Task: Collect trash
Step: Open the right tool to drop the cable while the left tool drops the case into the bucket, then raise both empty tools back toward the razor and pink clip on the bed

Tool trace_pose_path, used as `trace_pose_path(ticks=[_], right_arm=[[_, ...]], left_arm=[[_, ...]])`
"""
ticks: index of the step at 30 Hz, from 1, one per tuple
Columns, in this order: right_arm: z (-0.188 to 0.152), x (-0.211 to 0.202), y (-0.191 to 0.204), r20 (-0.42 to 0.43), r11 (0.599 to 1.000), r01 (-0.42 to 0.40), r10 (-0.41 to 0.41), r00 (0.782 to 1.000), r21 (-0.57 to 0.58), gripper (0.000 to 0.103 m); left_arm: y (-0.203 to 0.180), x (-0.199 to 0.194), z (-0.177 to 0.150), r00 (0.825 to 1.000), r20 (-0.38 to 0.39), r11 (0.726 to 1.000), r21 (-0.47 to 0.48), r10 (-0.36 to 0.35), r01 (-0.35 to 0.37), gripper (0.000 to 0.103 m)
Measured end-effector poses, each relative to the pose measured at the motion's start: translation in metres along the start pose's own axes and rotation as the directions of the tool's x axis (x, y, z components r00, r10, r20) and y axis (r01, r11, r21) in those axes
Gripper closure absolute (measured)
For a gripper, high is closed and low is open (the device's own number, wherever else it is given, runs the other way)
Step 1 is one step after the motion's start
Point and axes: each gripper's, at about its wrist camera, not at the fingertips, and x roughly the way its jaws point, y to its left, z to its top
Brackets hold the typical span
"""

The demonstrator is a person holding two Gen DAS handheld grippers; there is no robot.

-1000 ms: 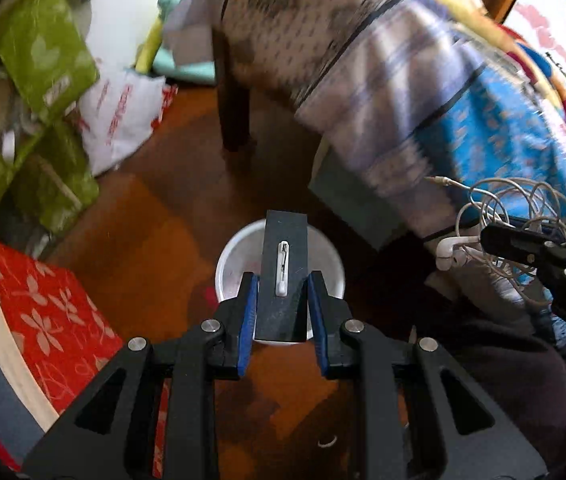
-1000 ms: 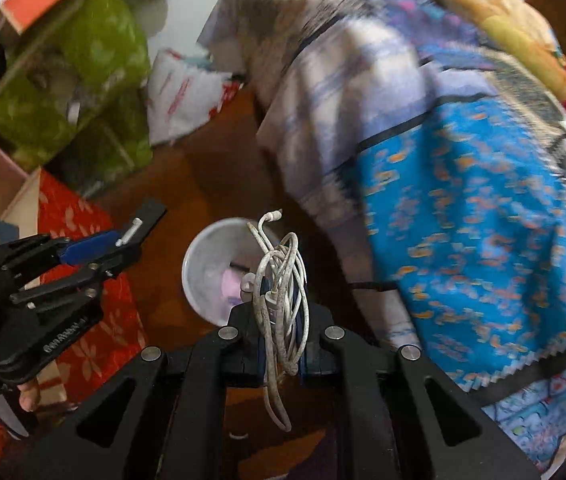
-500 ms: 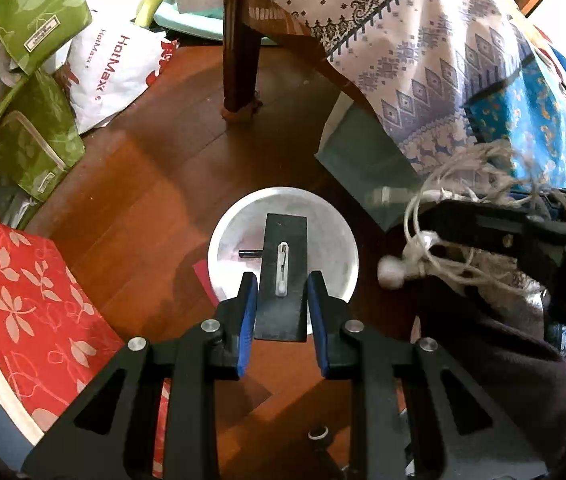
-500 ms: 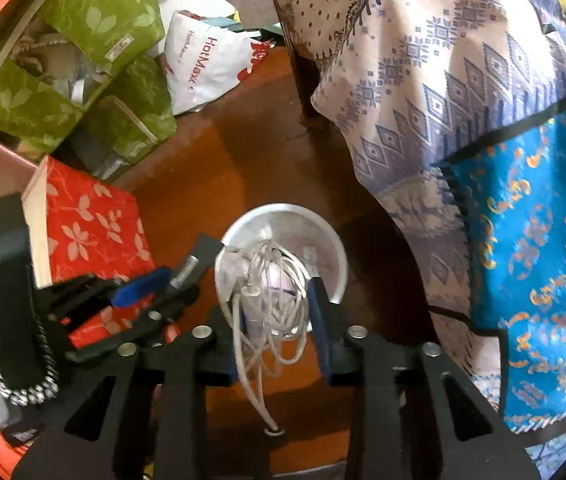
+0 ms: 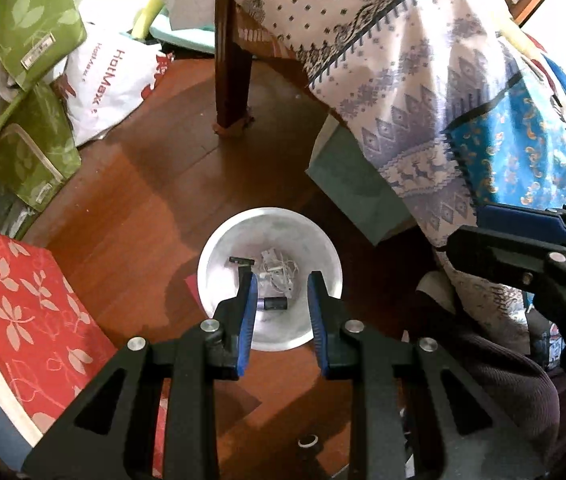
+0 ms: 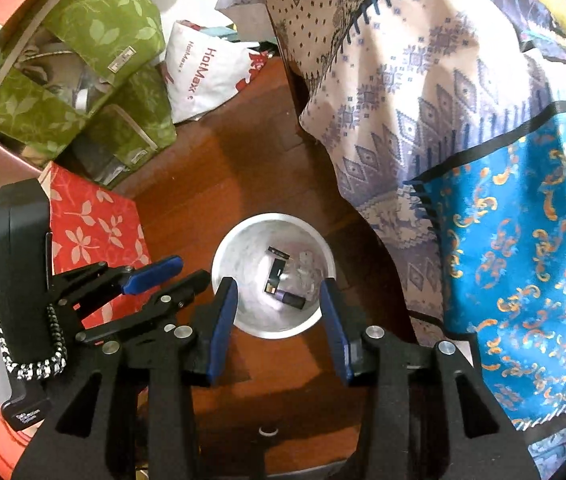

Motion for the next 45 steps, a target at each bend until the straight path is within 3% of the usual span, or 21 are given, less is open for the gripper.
trace_pose_path(ticks=[12, 19, 28, 35, 38, 45], right_arm=[[-0.027, -0.084, -0.004, 0.170, 1.000, 0.017, -0.018, 0.985, 0.010, 0.064], [-0.049, -0.149, -0.016, 0.302, 0.998, 0.049, -0.060, 0.951, 0.045, 0.064], [-0.077, -0.225, -0.057, 0.447, 0.986, 0.079, -0.136, 0.884, 0.145, 0.064], [-0.103, -0.266, -0.107, 0.506, 0.962, 0.121, -0.232, 0.831, 0.243, 0.064], [-0.114, -0.276, -0.134, 0.510, 0.947, 0.143, -0.278, 0.814, 0.288, 0.064], [-0.131, -0.282, -0.196, 0.480, 0.909, 0.174, -0.353, 0.803, 0.378, 0.064]], left_arm=[[-0.020, -0.096, -0.006, 0.989, 0.150, 1.000, 0.020, 0.013, -0.016, 0.078], [-0.061, -0.157, -0.007, 0.961, 0.277, 0.996, 0.083, 0.012, -0.036, 0.078], [-0.150, -0.215, 0.002, 0.918, 0.386, 0.976, 0.218, -0.091, 0.005, 0.067], [-0.223, -0.224, 0.015, 0.897, 0.403, 0.947, 0.318, -0.182, 0.049, 0.061], [-0.254, -0.217, 0.023, 0.898, 0.384, 0.932, 0.354, -0.216, 0.072, 0.060], [-0.312, -0.189, 0.046, 0.906, 0.335, 0.909, 0.402, -0.258, 0.110, 0.058]])
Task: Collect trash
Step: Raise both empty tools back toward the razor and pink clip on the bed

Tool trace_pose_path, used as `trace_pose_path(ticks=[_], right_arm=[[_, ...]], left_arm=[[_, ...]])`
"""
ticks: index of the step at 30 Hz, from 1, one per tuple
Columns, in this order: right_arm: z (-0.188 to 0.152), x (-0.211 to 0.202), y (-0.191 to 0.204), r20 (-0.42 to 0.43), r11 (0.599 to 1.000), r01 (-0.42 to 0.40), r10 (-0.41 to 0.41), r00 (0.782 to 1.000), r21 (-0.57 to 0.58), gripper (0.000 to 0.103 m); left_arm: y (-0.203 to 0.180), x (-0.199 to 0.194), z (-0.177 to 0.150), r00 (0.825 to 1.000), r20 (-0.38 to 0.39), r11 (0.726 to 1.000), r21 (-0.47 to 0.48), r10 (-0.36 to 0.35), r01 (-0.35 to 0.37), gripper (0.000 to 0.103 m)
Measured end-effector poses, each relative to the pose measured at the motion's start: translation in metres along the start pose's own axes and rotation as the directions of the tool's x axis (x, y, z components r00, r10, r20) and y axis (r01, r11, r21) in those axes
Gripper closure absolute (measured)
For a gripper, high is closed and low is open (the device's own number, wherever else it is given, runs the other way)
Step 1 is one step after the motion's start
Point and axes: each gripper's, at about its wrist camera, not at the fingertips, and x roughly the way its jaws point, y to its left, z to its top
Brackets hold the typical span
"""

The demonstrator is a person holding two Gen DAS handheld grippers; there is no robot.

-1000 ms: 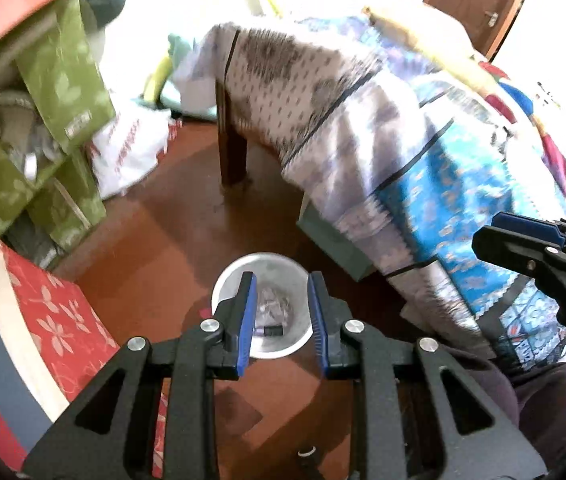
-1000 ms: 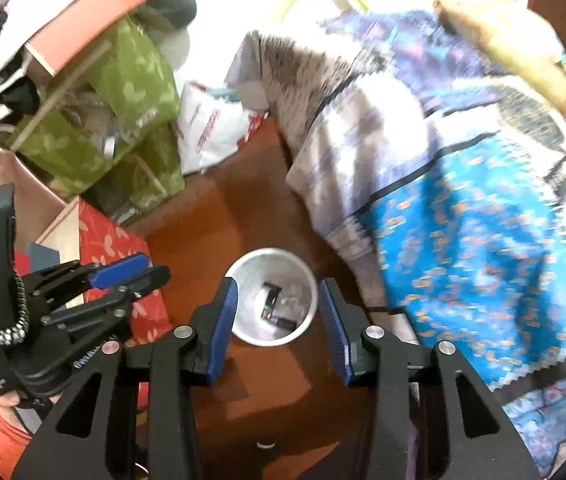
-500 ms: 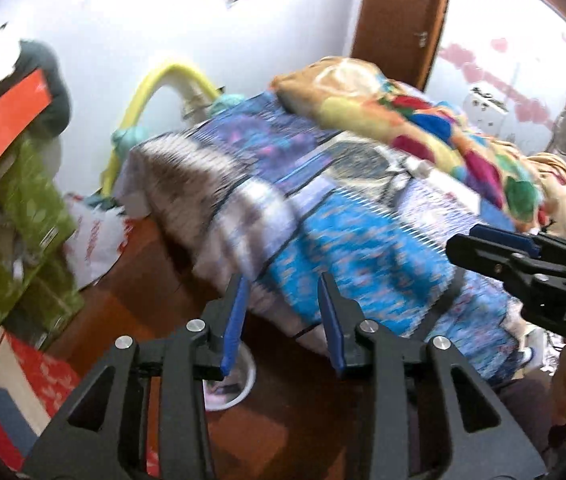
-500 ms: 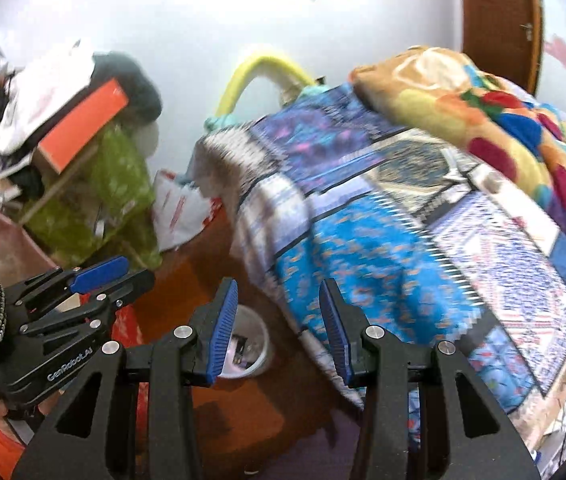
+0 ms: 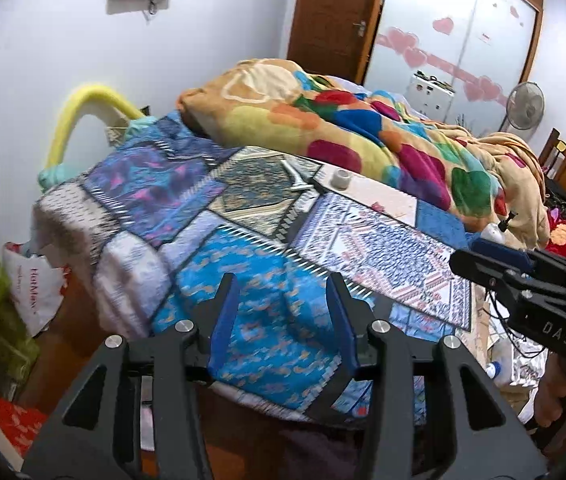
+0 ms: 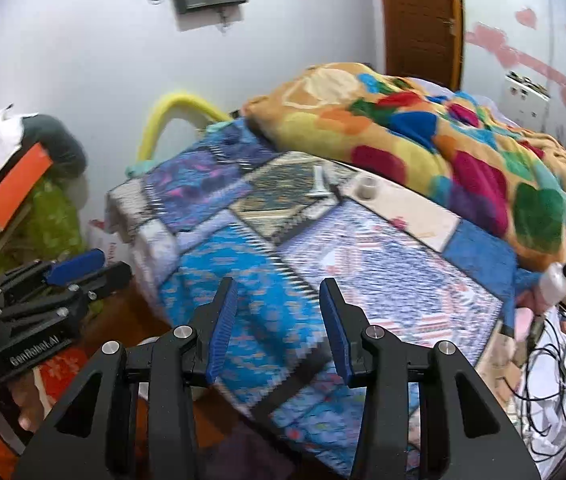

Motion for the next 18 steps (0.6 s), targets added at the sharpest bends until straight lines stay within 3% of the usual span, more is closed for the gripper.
trace_pose_path(ticks=[9, 18], right_arm=[[0.004, 0.038, -0.070, -0.053, 0.996, 0.067, -0.064, 0.997, 0.065, 0.064], [0.015, 0.096, -0.116, -0.110, 0.992, 0.083, -0.072, 0.991, 0.099, 0.064]], left_arm=[[-0.016, 0.082, 0.029, 0.996, -0.079, 1.000, 0.000, -0.029, 0.029, 0.057], [-0.021, 0.167, 0.064, 0.990, -0.125, 0.998, -0.001, -0.058, 0.058, 0.057]])
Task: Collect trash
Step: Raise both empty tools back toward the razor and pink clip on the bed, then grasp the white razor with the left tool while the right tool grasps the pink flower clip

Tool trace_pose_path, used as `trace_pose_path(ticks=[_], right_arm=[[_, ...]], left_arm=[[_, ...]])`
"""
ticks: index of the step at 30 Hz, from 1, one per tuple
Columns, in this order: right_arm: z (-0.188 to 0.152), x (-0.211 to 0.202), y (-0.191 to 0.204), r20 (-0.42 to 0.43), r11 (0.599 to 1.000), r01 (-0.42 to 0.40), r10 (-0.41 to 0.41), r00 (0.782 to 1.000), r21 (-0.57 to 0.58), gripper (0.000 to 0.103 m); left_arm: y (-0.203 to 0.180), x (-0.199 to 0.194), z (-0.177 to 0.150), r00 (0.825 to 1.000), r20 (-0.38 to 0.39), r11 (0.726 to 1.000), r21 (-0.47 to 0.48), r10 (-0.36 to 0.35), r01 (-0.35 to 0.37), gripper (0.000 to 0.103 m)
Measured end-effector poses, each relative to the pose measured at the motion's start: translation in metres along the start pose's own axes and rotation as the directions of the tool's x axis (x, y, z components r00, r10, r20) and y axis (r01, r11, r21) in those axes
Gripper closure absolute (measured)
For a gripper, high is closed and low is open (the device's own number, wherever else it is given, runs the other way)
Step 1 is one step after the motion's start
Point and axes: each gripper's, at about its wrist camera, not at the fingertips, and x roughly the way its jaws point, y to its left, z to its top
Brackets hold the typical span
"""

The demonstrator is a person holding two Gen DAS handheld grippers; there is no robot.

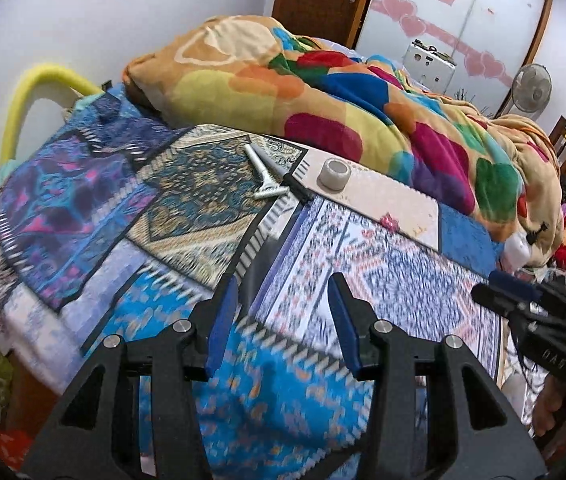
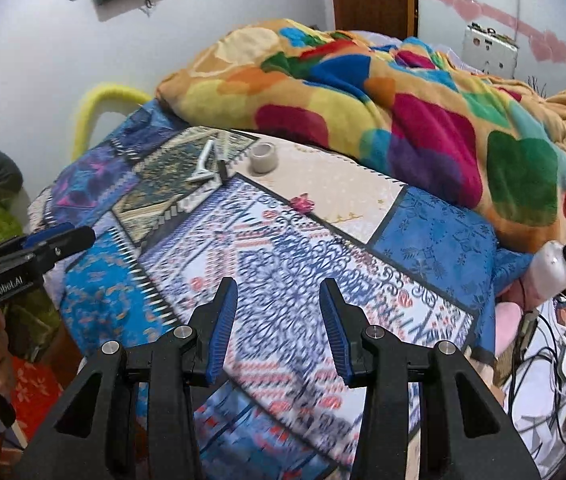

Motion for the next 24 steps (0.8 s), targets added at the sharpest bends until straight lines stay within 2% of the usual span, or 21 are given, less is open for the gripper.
trace_pose_path(ticks=[5, 9, 16, 18, 20, 24], right_arm=[[0.013, 0.030, -0.012, -0.022, 1.000, 0.015, -0.015, 1.000, -0.019, 0.064], [0.025, 0.055, -0.020, -0.042, 1.000, 0.020, -0.021, 0.999, -0.024, 0.064], [0.039, 0.090, -0.034, -0.102, 0.998, -0.062, 0.064, 0.993, 0.018, 0.064], [0.041, 0.096, -0.034, -0.102, 0.997, -0.071, 0.071, 0.992, 0.010, 0.064], [0.043, 0.098, -0.031, -0.084, 0.998, -0.059, 0.058, 0.995, -0.015, 0.064], [0.046, 0.103, -0.026, -0.058, 0.998, -0.048, 0.045, 0.997, -0.051, 0.064]], left_arm=[[0.011, 0.044, 0.030, 1.000, 0.002, 1.000, -0.019, 0.011, -0.011, 0.057], [0.021, 0.084, 0.052, 0.999, -0.027, 0.999, -0.048, 0.017, -0.018, 0.057], [0.024, 0.133, 0.076, 0.998, -0.051, 0.998, -0.063, 0.026, -0.029, 0.057], [0.026, 0.143, 0.081, 0.997, -0.051, 0.996, -0.061, 0.054, -0.057, 0.057], [0.029, 0.152, 0.085, 0.997, -0.055, 0.995, -0.084, 0.053, -0.057, 0.058], [0.032, 0.162, 0.087, 0.998, -0.054, 0.993, -0.117, 0.018, -0.024, 0.074]])
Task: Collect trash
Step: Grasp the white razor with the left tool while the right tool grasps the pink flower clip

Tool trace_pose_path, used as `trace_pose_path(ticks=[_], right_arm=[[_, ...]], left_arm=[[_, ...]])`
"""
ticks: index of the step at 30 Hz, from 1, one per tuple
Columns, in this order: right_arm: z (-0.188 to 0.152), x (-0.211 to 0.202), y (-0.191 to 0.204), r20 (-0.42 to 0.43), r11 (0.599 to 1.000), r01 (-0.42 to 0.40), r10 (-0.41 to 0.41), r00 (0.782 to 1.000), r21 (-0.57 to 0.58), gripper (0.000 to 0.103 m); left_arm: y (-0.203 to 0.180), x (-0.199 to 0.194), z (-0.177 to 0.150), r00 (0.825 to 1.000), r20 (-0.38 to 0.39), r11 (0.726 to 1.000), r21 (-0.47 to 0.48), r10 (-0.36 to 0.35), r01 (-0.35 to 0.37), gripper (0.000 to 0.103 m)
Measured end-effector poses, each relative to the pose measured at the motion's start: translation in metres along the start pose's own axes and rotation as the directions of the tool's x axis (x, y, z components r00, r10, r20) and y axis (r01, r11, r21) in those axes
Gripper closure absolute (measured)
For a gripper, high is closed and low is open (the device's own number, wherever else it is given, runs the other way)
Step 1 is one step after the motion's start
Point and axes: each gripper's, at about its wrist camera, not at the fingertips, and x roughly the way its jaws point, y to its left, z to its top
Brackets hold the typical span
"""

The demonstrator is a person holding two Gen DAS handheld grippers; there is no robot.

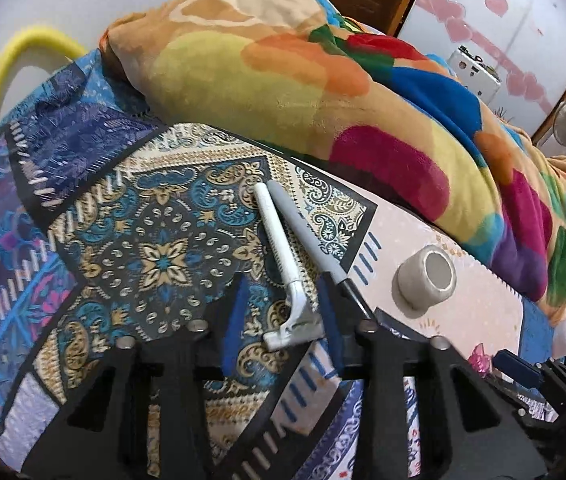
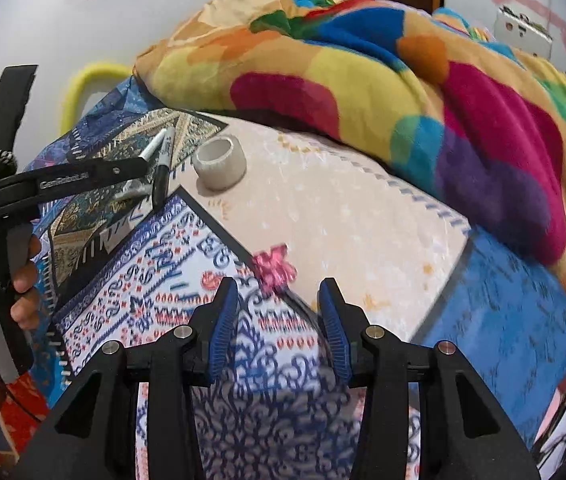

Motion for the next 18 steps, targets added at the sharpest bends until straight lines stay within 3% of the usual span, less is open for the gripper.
trace_pose_path(ticks=[4, 6, 9, 18], right_arm=[[0.000, 0.005, 0.008, 0.033, 0.996, 0.060, -0.059, 0.998, -0.060, 0.064], [-0.001, 0.008, 0.014, 0.049, 0.989, 0.110, -0.105, 0.993, -0.098, 0.065], [-0.004, 0.006, 0.022, 0.062, 0.983, 0.123, -0.115, 0.991, -0.136, 0.081], [-0.009, -0.007, 0.030, 0.060, 0.983, 0.135, -0.128, 0.990, -0.127, 0.082]], left_arm=[[-0.004, 0.004, -0.001, 1.000, 0.012, 1.000, 0.015, 0.019, -0.019, 0.082], [-0.004, 0.003, -0.002, 0.999, 0.012, 0.999, 0.023, 0.034, -0.034, 0.092], [-0.004, 0.000, -0.006, 0.998, 0.021, 0.998, 0.027, 0.053, -0.054, 0.093], [-0.014, -0.029, -0.030, 0.995, 0.024, 0.987, 0.123, 0.098, -0.100, 0.093]])
